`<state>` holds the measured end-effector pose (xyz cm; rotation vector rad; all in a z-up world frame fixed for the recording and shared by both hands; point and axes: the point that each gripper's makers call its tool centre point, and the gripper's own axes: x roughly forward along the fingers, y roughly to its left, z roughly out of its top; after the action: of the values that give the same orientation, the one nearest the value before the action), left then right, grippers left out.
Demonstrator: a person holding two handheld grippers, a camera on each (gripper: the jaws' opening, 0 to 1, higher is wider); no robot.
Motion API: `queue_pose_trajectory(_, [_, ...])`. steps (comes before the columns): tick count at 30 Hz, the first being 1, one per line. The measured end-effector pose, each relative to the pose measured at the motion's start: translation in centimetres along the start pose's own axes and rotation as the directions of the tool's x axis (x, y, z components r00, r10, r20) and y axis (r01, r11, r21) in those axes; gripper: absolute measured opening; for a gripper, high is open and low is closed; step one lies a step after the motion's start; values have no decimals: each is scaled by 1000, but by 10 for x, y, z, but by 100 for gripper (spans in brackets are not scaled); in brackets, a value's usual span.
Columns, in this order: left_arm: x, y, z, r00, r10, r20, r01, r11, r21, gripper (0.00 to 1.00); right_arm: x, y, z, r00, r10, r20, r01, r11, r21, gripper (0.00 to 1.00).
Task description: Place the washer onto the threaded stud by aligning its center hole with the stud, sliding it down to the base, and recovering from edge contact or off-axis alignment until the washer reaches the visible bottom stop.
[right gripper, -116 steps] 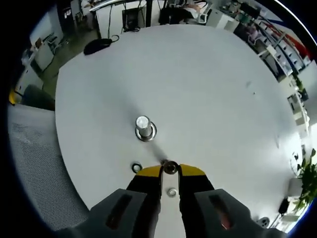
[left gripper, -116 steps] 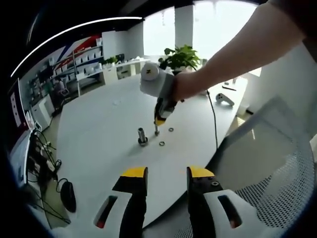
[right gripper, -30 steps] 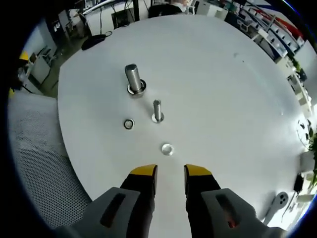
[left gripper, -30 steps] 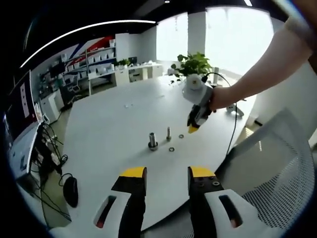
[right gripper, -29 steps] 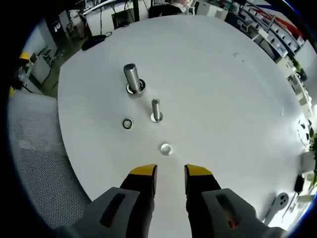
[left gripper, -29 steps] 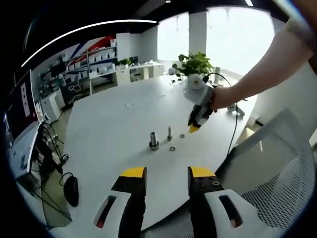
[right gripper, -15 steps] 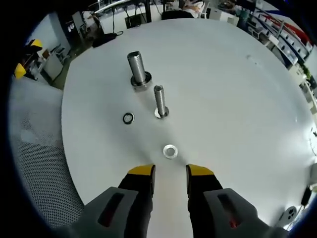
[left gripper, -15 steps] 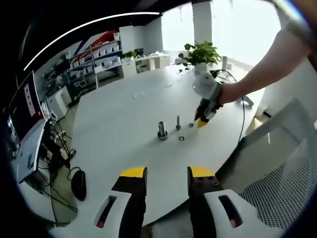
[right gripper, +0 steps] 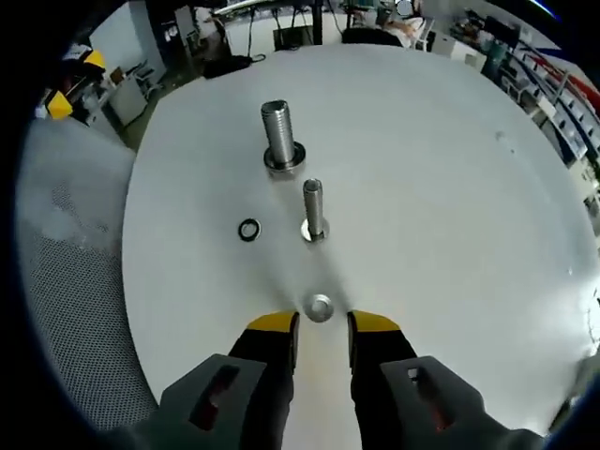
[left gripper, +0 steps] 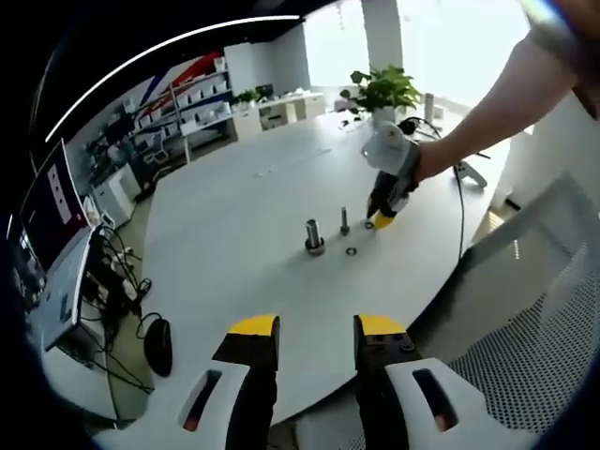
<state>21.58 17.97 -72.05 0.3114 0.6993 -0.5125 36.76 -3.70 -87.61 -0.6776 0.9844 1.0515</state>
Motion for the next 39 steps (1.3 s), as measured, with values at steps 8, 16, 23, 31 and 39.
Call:
queue_pose_trajectory(8, [-1,0,0,1000,4,0,-4,1000,7,30,3,1,3,998,48,-27,-50,996,-80,20])
queue_pose_trajectory(16, [0,2,0,1000,10,-2,-9,1000,17,29,6,2,5,990,57,-131,-81,979,-185,15])
queue_pose_trajectory(23, [0,4,-1,1000,18,-7,-18,1000,7,28,7,3,6,974,27,-225,-64,985,-161,14])
queue_pose_trajectory(31, [-1,5,-1,1000,29,-7,-29,1000,11,28,5,4,4,981,-36,-189,8,989,-147,14])
queue_pose_trajectory(39, [-3,6,3,999,36,11,-36,999,22,27,5,0,4,993,-50,-108,46,998,-37,14])
